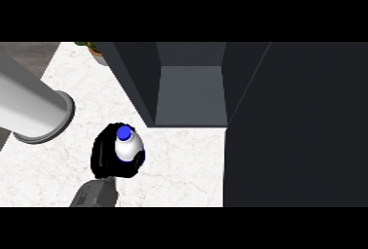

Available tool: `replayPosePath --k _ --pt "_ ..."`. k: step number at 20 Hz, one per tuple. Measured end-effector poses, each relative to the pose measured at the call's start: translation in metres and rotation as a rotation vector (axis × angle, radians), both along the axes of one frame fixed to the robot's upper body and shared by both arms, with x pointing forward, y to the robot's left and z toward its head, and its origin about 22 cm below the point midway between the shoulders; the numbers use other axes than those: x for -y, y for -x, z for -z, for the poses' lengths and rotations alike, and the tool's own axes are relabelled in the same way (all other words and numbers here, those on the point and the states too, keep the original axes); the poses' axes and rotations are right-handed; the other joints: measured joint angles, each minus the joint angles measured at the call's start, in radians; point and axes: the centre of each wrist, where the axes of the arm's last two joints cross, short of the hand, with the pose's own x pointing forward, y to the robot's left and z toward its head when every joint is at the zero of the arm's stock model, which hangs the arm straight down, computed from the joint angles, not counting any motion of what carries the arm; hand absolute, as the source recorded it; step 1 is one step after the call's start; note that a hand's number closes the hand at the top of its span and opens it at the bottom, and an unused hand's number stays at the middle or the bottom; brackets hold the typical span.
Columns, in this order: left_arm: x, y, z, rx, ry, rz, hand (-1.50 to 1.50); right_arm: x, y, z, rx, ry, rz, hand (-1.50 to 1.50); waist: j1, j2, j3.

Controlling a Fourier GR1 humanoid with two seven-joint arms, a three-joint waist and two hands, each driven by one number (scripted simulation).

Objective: Pick up the bottled water, place it into the cabinet and close the cabinet

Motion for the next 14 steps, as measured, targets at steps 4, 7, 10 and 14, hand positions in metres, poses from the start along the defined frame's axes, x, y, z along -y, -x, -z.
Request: replayPosePath --k 4,7,10,14 --pt "0.026 -0.002 -0.030 0.034 -0.014 0.046 1.50 -0.002 -0.002 0.000 0.005 -0.011 -0.005 -1.50 0.000 0.000 0.000" --pt "0.052 0.001 -0.056 0.056 -0.015 0.081 1.50 -0.001 -0.003 0.000 0.004 -0.001 -0.010 -1.50 -0.001 0.001 0.000" --pt "0.076 0.001 -0.086 0.066 -0.032 0.117 1.50 0.001 -0.006 0.000 0.015 0.004 -0.014 -1.50 -0.003 0.001 0.000" --pt "0.109 0.006 -0.125 0.063 -0.050 0.141 1.50 0.003 -0.009 0.000 0.014 0.010 -0.019 -1.50 -0.006 0.002 0.000"
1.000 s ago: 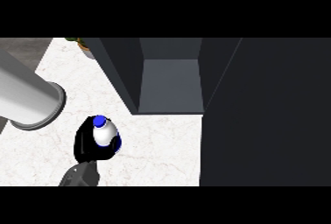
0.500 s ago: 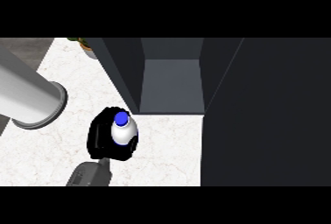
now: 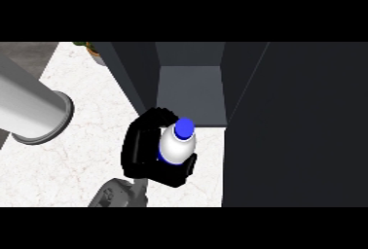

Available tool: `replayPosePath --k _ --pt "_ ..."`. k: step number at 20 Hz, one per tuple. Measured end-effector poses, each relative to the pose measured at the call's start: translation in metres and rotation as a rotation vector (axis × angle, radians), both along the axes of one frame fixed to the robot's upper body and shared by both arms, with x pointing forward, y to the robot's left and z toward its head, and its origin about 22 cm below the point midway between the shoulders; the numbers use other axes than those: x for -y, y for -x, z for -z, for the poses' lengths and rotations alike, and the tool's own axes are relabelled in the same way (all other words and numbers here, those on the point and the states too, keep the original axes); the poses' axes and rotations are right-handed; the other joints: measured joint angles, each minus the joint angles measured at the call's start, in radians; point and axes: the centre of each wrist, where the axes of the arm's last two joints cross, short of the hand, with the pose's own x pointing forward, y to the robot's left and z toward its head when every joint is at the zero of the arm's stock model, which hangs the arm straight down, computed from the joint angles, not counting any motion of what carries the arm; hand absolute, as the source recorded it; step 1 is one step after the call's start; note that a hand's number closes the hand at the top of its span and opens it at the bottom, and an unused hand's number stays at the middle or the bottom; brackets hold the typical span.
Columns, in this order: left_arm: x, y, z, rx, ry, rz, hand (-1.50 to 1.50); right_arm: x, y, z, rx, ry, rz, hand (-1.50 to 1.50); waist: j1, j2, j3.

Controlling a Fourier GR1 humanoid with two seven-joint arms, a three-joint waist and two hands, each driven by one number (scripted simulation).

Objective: Pick up the bottled water, place it into the cabinet and close the cabinet

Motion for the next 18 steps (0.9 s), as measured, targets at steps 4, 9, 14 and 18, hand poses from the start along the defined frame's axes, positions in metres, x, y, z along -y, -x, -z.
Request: replayPosePath --k 4,9,14,18 --pt "0.029 0.000 -0.034 0.002 -0.027 -0.012 1.50 -0.003 -0.004 0.001 -0.004 -0.014 -0.002 -1.50 -0.006 0.002 0.000" --pt "0.054 -0.010 -0.064 0.011 -0.053 -0.070 1.50 0.004 -0.012 -0.002 0.008 0.023 -0.006 -1.50 -0.011 0.004 0.000" --pt "0.068 -0.028 -0.077 0.010 -0.092 -0.135 1.50 0.005 -0.010 -0.003 0.009 0.024 0.002 -1.50 -0.016 0.005 0.000" --pt "0.072 -0.047 -0.074 0.001 -0.135 -0.178 1.50 0.009 -0.010 -0.004 0.010 0.036 0.008 -1.50 -0.022 0.007 -0.001"
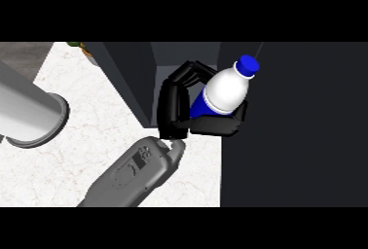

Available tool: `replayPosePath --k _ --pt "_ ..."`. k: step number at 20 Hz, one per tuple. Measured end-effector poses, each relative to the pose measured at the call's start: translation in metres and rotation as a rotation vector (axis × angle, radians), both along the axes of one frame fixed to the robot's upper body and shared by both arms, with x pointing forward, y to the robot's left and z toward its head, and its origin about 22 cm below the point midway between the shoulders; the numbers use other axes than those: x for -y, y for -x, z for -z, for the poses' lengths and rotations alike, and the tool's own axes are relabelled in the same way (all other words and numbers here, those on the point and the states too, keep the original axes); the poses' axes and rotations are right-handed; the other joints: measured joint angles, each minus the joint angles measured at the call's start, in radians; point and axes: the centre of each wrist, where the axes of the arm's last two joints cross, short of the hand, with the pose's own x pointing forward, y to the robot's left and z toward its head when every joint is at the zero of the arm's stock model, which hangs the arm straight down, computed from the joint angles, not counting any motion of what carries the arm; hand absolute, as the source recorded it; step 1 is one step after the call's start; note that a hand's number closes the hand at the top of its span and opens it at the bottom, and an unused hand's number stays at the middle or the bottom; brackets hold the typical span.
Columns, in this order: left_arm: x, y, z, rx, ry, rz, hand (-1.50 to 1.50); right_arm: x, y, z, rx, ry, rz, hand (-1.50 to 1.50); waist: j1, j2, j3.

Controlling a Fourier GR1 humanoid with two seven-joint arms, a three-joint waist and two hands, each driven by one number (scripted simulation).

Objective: Pick up the bottled water, place it into the cabinet and close the cabinet

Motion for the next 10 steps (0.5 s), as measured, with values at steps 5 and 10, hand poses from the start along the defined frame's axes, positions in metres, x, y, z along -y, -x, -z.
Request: replayPosePath --k 5,10 --pt "0.003 -0.019 0.006 -0.017 -0.050 -0.033 1.50 0.003 0.000 -0.001 0.000 0.006 0.003 -1.50 -0.003 0.002 0.000" --pt "0.000 -0.041 0.016 -0.030 -0.103 -0.061 1.50 0.009 0.000 -0.002 -0.009 0.020 -0.002 -1.50 -0.004 0.003 0.000"
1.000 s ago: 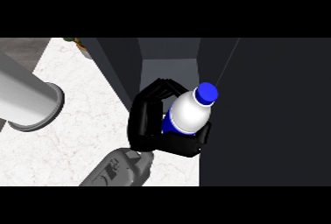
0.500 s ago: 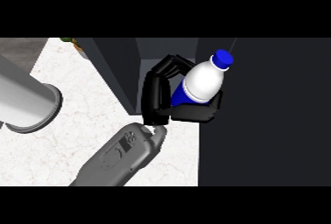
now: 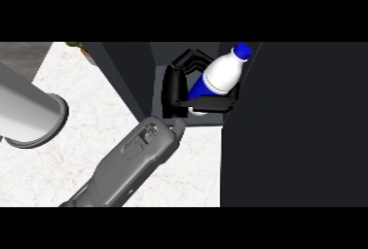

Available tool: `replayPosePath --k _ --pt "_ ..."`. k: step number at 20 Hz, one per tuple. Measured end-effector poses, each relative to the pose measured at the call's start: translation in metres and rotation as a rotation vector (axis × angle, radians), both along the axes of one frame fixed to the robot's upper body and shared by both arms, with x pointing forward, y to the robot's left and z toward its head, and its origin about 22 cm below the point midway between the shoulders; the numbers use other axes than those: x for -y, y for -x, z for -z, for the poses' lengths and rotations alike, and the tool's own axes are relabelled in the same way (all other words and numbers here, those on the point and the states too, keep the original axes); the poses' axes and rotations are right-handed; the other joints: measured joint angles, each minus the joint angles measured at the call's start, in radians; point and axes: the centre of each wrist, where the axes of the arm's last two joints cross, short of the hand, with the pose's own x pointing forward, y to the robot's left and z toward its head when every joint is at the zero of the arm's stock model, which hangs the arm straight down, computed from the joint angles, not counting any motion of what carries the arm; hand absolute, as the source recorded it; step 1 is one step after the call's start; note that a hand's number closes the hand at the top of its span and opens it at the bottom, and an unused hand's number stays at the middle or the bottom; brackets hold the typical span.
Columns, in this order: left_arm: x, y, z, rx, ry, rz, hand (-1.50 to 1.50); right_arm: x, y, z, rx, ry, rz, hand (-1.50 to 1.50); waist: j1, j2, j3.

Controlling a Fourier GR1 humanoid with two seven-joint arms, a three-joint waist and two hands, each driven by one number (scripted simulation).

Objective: Pick up the bottled water, place it into the cabinet and close the cabinet

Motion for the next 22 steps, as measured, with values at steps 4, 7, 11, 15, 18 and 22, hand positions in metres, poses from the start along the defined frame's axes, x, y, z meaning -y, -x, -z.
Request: replayPosePath --k 4,7,11,15,18,22 --pt "-0.004 -0.014 0.008 -0.026 -0.038 -0.026 1.50 -0.002 -0.002 0.001 0.003 -0.017 -0.003 -1.50 0.001 0.001 0.000" --pt "-0.012 -0.023 0.017 -0.048 -0.026 -0.055 1.50 -0.001 -0.001 0.002 0.006 -0.026 -0.005 -1.50 -0.004 0.002 0.000" --pt "-0.020 -0.033 0.025 -0.055 -0.011 -0.095 1.50 0.001 -0.003 0.001 0.002 -0.024 -0.019 -1.50 -0.007 0.003 0.000" --pt "-0.032 -0.049 0.030 -0.047 -0.026 -0.119 1.50 -0.001 -0.004 0.003 0.004 -0.045 -0.030 -1.50 -0.012 0.005 0.000" --pt "-0.034 -0.059 0.029 -0.037 -0.081 -0.138 1.50 0.001 -0.006 0.004 0.008 -0.042 -0.036 -1.50 -0.013 0.006 0.000" --pt "-0.036 -0.067 0.035 -0.040 -0.178 -0.151 -1.50 0.002 -0.006 0.004 0.011 -0.045 -0.035 -1.50 -0.014 0.006 0.000"
